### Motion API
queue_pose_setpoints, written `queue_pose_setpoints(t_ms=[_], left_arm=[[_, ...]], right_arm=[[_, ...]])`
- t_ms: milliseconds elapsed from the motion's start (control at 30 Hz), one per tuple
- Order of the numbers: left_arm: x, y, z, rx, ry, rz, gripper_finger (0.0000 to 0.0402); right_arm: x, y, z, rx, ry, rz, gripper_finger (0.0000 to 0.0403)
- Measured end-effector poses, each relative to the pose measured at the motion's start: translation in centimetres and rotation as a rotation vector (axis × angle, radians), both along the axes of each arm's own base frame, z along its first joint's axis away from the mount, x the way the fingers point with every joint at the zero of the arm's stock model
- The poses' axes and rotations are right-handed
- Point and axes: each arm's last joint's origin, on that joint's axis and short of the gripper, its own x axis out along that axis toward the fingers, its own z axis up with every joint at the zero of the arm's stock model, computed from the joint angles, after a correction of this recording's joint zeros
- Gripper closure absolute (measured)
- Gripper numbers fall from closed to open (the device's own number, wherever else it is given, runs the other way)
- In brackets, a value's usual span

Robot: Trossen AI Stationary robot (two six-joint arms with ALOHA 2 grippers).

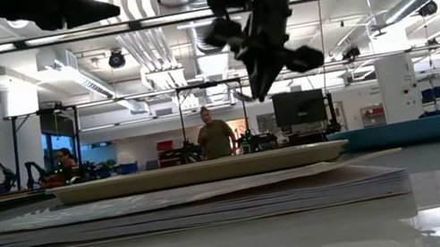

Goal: Pick and place plate/cup/fork/spoon on tray
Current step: Put the black spoon on the light brown tray to the right of the orange fork

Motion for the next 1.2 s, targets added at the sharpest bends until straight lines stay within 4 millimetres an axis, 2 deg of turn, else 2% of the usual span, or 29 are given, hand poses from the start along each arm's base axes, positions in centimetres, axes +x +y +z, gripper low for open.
queue_pose_setpoints(t_ms=[267, 433, 533, 800, 1200], left_arm=[[0.0, 0.1, -0.2, 0.001, 0.011, 0.025, 0.0311], [0.1, 0.1, -0.3, 0.001, 0.017, 0.025, 0.0311], [0.1, 0.1, -0.4, 0.001, 0.021, 0.026, 0.0311], [0.1, 0.1, -0.5, 0.0, 0.032, 0.028, 0.0311], [0.0, 0.1, -0.6, 0.006, 0.047, 0.027, 0.0311]], right_arm=[[-0.3, -5.6, -3.2, 0.027, 0.08, -0.099, 0.0391], [-0.8, -7.7, -4.9, 0.006, 0.142, -0.166, 0.0391], [-1.3, -8.7, -5.2, -0.026, 0.17, -0.219, 0.0391], [-1.7, -9.8, -5.3, -0.089, 0.201, -0.342, 0.039], [-1.6, -9.6, -5.8, -0.097, 0.221, -0.357, 0.039]])
